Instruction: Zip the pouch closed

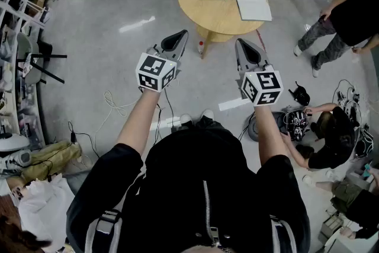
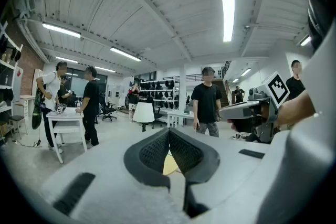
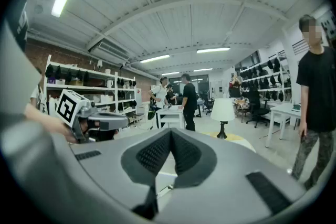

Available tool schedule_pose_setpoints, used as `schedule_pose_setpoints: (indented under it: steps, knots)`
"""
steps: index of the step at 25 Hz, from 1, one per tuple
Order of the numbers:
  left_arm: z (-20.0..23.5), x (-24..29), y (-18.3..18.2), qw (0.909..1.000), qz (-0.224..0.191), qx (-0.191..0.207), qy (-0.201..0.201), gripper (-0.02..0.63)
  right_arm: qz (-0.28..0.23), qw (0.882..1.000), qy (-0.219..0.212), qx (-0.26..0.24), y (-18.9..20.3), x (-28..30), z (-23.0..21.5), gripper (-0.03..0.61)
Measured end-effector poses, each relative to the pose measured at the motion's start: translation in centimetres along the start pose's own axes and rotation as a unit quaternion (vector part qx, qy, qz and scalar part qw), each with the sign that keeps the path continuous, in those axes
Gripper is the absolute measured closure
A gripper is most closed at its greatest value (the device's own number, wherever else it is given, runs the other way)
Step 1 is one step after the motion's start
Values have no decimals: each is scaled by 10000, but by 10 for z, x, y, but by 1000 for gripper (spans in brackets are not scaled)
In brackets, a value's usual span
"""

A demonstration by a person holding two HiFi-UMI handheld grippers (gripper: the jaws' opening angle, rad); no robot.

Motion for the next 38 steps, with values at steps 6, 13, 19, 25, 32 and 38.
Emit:
schedule_pose_setpoints:
  steps: [6, 13, 19, 25, 32, 38]
  knots:
    - [-14, -1, -1, 10000, -1, 1, -38, 606, 9, 9998, 7, 205, 0, -9, -8, 575]
    - [-25, 9, 3, 9999, 87, -11, -55, 606, -12, 9997, -19, 238, -1, -9, -18, 574]
    - [-27, 20, 1, 9998, 14, 6, -175, 606, -50, 9996, -190, 219, -4, -4, -28, 574]
    - [-34, 29, 5, 9995, 64, -41, -321, 606, -21, 9992, -249, 324, 3, -8, -42, 574]
    - [-37, 42, 13, 9989, 151, -129, -433, 606, 95, 9987, -301, 406, 12, -9, -59, 574]
    - [-25, 64, 21, 9988, 191, -168, -414, 606, 193, 9983, -280, 463, 19, 11, -74, 574]
Point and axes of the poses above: the fingertips, and each gripper's own axes: x forward along the fingers, z to its left, y out of its underside, the point moved 4 cm from there along -x, backward along the fingers, and after that the axes turned 10 degrees about -z, right-handed, at the moved point
